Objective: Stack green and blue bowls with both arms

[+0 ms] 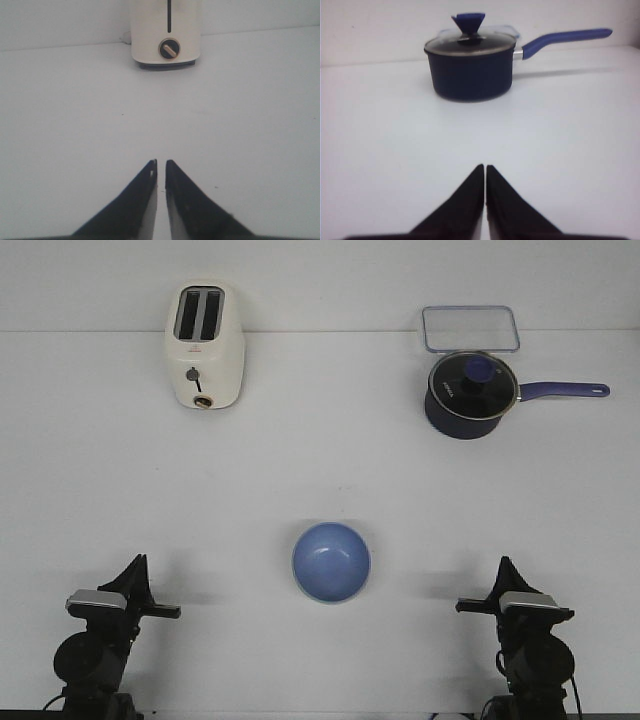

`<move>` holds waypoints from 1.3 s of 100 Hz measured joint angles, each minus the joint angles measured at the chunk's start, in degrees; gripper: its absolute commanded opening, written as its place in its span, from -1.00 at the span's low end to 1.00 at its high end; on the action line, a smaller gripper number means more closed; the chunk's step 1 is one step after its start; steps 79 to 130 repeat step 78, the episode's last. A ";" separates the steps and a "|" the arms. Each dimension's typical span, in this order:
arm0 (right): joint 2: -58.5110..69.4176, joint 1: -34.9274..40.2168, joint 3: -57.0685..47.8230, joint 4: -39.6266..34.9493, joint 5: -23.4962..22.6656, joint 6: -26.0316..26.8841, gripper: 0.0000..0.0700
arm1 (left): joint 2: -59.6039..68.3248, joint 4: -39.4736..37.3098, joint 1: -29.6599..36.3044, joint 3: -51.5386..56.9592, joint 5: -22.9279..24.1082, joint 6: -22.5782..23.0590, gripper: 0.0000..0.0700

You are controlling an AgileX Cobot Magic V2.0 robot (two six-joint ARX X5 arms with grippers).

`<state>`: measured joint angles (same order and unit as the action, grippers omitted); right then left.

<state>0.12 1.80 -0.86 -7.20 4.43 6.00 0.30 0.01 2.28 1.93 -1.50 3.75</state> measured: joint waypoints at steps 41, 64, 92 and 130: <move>-0.04 0.00 0.00 0.55 0.07 -0.26 -0.98 | 0.00 0.00 0.00 0.00 0.00 0.00 -0.96; -0.04 0.00 0.00 0.55 0.07 -0.26 -0.98 | 0.00 0.00 0.00 0.00 0.00 0.00 -0.96; -0.04 0.00 0.00 0.55 0.07 -0.26 -0.98 | 0.00 0.00 0.00 0.00 0.02 0.00 -0.96; -0.04 0.00 0.00 0.55 0.07 -0.26 -0.98 | 0.00 0.00 0.00 0.00 0.02 0.00 -0.96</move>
